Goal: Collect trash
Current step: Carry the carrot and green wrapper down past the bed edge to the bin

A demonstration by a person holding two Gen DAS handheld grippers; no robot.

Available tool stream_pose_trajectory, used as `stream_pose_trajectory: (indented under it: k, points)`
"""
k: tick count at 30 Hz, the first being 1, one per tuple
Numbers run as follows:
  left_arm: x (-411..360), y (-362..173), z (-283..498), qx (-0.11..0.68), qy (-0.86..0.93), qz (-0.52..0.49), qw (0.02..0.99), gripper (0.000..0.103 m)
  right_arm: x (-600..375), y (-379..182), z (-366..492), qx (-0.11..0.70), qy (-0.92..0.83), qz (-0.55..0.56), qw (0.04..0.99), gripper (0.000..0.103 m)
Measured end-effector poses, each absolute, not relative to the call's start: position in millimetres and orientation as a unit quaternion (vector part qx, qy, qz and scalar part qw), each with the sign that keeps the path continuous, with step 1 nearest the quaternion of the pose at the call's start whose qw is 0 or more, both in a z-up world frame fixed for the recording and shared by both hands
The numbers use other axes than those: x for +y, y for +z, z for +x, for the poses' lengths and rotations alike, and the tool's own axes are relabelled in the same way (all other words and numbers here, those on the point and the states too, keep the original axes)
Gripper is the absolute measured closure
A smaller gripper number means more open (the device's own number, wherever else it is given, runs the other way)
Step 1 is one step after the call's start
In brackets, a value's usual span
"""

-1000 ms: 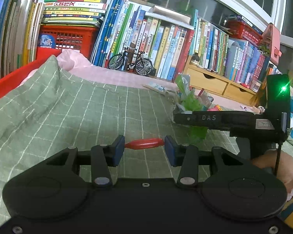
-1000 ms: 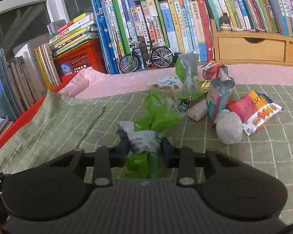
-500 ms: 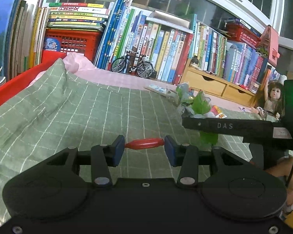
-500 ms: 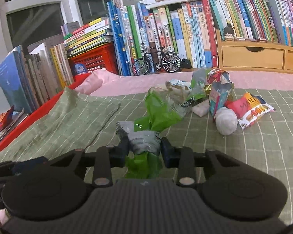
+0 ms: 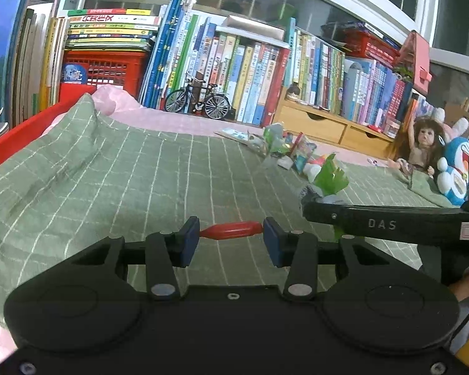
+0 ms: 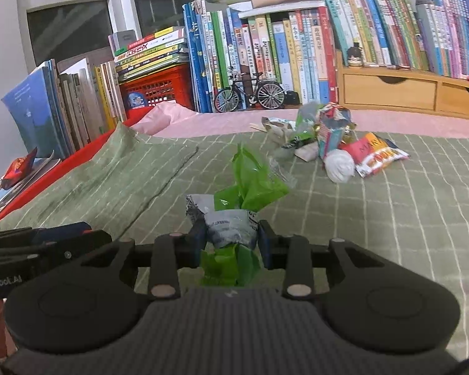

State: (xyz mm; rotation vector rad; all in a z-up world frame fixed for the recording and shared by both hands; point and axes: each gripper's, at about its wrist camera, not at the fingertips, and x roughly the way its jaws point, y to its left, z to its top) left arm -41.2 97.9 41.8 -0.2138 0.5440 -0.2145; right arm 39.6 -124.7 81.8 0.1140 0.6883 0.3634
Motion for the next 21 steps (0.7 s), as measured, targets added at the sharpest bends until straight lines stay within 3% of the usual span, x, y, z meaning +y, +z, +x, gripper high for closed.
stream_pose_trajectory:
  k: [21]
  points:
    - [66, 54, -122, 0.26, -0.14, -0.097, 0.951, 0.061, -157, 104, -64, 0.319, 0.162, 0.048, 0.933, 0.063]
